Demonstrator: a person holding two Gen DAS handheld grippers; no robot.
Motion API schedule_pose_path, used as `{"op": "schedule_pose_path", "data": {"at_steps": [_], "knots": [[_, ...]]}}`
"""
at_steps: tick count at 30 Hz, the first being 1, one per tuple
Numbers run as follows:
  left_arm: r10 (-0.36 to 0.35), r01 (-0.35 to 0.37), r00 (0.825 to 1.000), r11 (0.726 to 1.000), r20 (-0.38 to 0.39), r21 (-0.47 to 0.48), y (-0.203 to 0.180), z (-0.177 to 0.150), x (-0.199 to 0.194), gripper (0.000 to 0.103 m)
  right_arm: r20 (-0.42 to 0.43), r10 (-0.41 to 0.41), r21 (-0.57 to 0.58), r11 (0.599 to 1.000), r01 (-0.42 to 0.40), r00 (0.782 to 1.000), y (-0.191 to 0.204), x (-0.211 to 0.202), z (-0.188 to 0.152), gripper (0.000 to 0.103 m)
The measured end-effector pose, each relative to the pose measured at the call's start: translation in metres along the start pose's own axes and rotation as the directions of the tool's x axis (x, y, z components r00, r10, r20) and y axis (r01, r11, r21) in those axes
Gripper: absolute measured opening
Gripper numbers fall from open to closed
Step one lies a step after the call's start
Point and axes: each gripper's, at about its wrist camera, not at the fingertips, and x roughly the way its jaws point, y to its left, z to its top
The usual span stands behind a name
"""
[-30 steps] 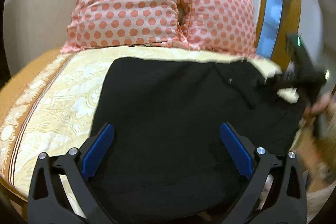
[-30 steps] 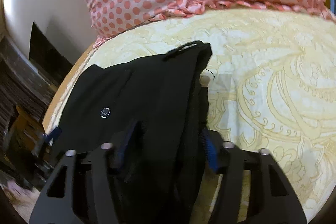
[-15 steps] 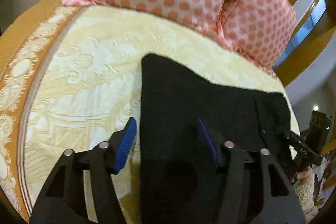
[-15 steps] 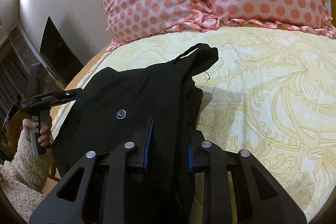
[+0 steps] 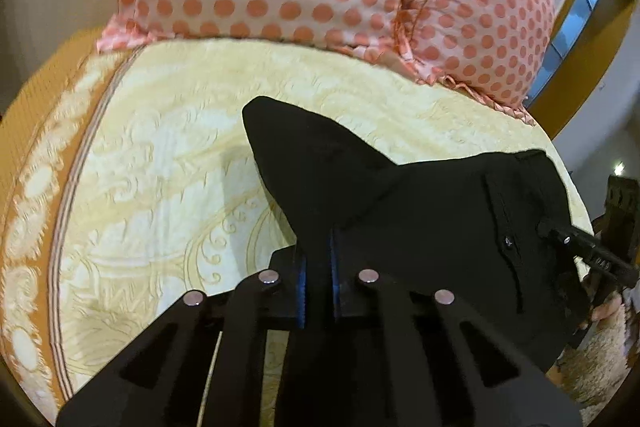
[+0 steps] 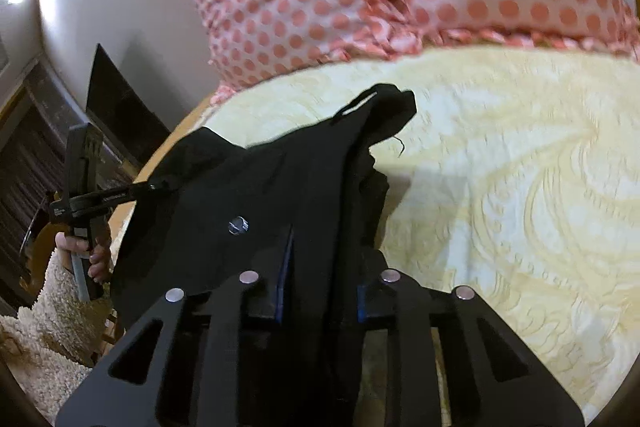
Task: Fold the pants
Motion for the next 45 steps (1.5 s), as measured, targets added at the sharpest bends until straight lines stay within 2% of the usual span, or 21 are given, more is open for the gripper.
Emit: {"op": "schedule_pose_path", "data": {"at_steps": [4,8,13,15,19,23,26,28,29,30,31,32,33,35,39,40,42,45], "knots": [[0.003,-0.005,0.999,0.999,0.048,0.042,-0.013,0.023,-0.005,0.007,0.045,-0.010,-0.032,0.999,0.011,0.999,0.000,-0.001,0.022,0.023],[0.021,-0.028,0.995,0.997,0.096,0.067,-0.023,0.061,0.003,0.007,0.118,-0.049,-0.046,0.997,0.054,0.992,-0.010,0.009,0.056,0.022],[0.060,-0.073,0.986,0.995,0.158,0.075,-0.026,0.115,0.031,0.007,0.196,-0.088,0.006,0.996,0.088,0.977,-0.033,0.025,0.090,0.022],[0.078,-0.089,0.987,0.993,0.138,0.073,-0.023,0.127,0.051,0.008,0.174,-0.113,0.041,0.993,0.107,0.978,-0.046,0.039,0.095,0.022],[0.099,-0.100,0.995,0.995,0.023,0.012,-0.007,0.127,0.104,0.008,0.035,-0.225,0.099,0.970,0.220,0.974,-0.073,0.081,0.086,0.022],[0.160,-0.160,0.987,0.987,0.020,0.003,-0.006,0.116,0.124,0.020,0.021,-0.264,0.119,0.958,0.260,0.964,-0.078,0.089,0.086,0.026],[0.201,-0.201,0.979,0.980,0.040,0.003,-0.009,0.115,0.119,0.032,0.014,-0.353,0.100,0.932,0.349,0.936,-0.073,0.089,0.083,0.044],[0.252,-0.252,0.964,0.968,0.085,-0.010,-0.010,0.110,0.102,0.049,0.027,-0.397,0.121,0.912,0.392,0.917,-0.072,0.079,0.081,0.063],[0.288,-0.290,0.948,0.957,0.136,-0.010,-0.013,0.106,0.087,0.068,0.049,-0.416,0.135,0.904,0.406,0.908,-0.070,0.069,0.079,0.065],[0.307,-0.310,0.936,0.951,0.171,-0.009,-0.016,0.103,0.077,0.083,0.076,-0.434,0.146,0.895,0.421,0.898,-0.068,0.059,0.077,0.066],[0.330,-0.338,0.915,0.941,0.232,-0.003,-0.022,0.095,0.059,0.088,0.124,-0.467,0.159,0.881,0.446,0.876,-0.062,0.044,0.074,0.066],[0.321,-0.338,0.905,0.941,0.278,0.011,-0.029,0.088,0.043,0.093,0.161,-0.478,0.158,0.876,0.455,0.863,-0.056,0.033,0.071,0.066],[0.297,-0.319,0.907,0.947,0.298,0.027,-0.034,0.084,0.033,0.094,0.199,-0.470,0.135,0.882,0.450,0.860,-0.045,0.021,0.066,0.066],[0.200,-0.236,0.926,0.969,0.320,0.078,-0.050,0.066,0.012,0.098,0.222,-0.436,0.058,0.899,0.435,0.872,-0.021,0.016,0.057,0.066],[0.084,-0.128,0.962,0.979,0.261,0.159,-0.080,0.040,0.012,0.099,0.192,-0.404,-0.102,0.898,0.427,0.894,0.019,0.032,0.039,0.066],[0.071,-0.115,0.967,0.978,0.244,0.171,-0.087,0.037,0.018,0.099,0.177,-0.400,-0.138,0.895,0.425,0.899,0.027,0.038,0.034,0.066],[0.070,-0.112,0.974,0.975,0.213,0.193,-0.095,0.030,0.028,0.099,0.153,-0.417,-0.188,0.878,0.440,0.896,0.035,0.048,0.028,0.066],[0.099,-0.127,0.986,0.968,0.136,0.215,-0.098,0.022,0.051,0.099,0.052,-0.477,-0.221,0.851,0.476,0.877,0.032,0.070,0.017,0.067]]}}
